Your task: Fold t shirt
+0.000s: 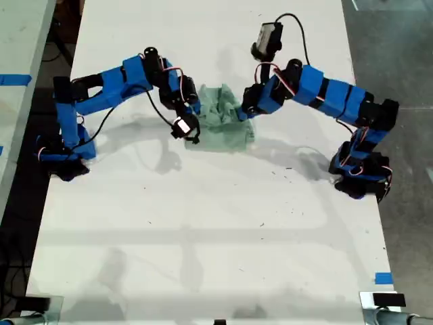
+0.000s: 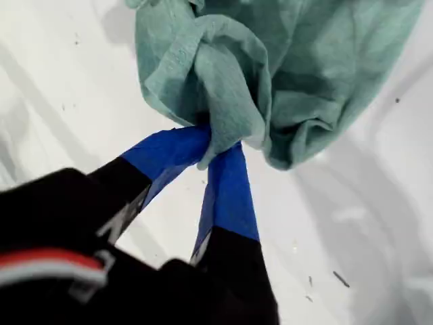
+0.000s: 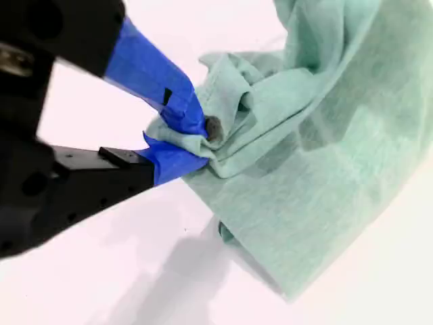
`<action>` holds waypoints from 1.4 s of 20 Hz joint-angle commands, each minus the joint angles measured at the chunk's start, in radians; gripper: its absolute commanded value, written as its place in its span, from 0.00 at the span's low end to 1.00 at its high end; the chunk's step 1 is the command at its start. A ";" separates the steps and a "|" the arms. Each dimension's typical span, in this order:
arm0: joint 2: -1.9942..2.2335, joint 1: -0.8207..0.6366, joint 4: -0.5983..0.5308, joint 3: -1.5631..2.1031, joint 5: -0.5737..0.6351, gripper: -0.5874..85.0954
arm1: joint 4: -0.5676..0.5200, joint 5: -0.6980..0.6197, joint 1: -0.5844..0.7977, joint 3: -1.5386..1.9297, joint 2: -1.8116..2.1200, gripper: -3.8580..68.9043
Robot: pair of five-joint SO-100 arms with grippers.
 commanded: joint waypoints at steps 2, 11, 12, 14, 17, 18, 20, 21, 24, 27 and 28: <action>-0.123 -0.098 -0.095 -0.091 0.035 0.01 | -0.092 -0.106 0.127 0.017 -0.075 0.05; -0.334 -0.143 -0.124 -0.118 0.075 0.22 | -0.172 -0.118 0.198 -0.044 -0.417 0.46; -0.302 -0.140 -0.106 -0.118 0.086 0.22 | -0.153 -0.115 0.198 -0.044 -0.405 0.48; -0.206 -0.132 -0.061 -0.117 0.095 0.22 | -0.107 -0.109 0.196 -0.043 -0.348 0.45; -0.006 -0.138 0.017 -0.117 0.097 0.17 | -0.038 -0.106 0.189 -0.034 -0.184 0.40; 0.061 -0.149 0.054 -0.115 0.089 0.16 | -0.008 -0.100 0.186 -0.035 -0.121 0.40; 0.195 -0.158 0.115 -0.109 0.078 0.14 | 0.051 -0.087 0.170 -0.028 0.014 0.39; 0.264 -0.149 0.138 -0.094 0.071 0.12 | 0.077 -0.072 0.155 -0.008 0.091 0.39; 0.541 -0.061 0.147 0.081 0.003 0.01 | 0.135 0.005 0.057 0.133 0.367 0.41; 0.876 0.069 0.143 0.339 -0.084 0.01 | 0.080 0.084 -0.061 0.488 0.776 0.19; 0.983 0.132 0.127 0.437 -0.114 0.01 | 0.067 0.115 -0.092 0.614 0.920 0.07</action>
